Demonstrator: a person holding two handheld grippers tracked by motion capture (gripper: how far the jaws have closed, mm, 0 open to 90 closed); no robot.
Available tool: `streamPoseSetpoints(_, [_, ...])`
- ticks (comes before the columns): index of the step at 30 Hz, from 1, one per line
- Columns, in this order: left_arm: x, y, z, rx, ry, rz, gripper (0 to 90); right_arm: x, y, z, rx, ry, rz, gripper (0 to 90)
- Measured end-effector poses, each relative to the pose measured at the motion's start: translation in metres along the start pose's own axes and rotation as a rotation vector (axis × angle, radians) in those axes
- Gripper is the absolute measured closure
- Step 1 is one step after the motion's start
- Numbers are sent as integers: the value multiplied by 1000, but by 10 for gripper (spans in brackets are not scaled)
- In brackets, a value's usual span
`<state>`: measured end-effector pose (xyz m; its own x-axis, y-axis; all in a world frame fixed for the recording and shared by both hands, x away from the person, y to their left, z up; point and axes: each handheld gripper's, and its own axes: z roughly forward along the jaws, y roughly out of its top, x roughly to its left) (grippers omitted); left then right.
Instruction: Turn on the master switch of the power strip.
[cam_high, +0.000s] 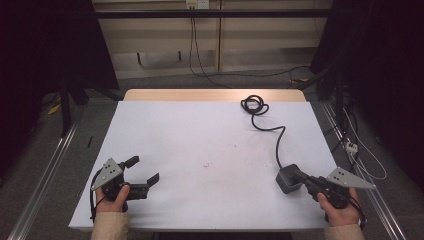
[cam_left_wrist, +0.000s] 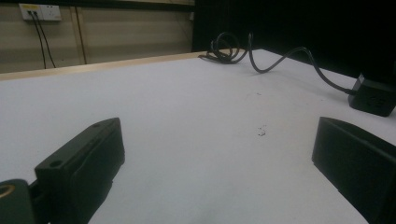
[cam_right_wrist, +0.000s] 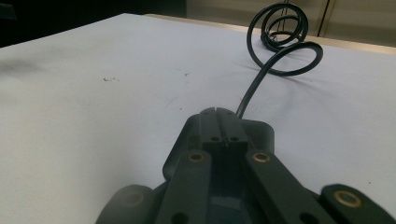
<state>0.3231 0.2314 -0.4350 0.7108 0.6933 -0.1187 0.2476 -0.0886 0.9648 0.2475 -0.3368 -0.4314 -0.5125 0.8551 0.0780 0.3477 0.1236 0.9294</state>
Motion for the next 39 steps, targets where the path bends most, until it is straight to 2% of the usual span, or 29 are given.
streamPoseSetpoints(39, [0, 0, 0, -1, 0, -1, 21, 0, -4, 1, 15, -5, -28, 900])
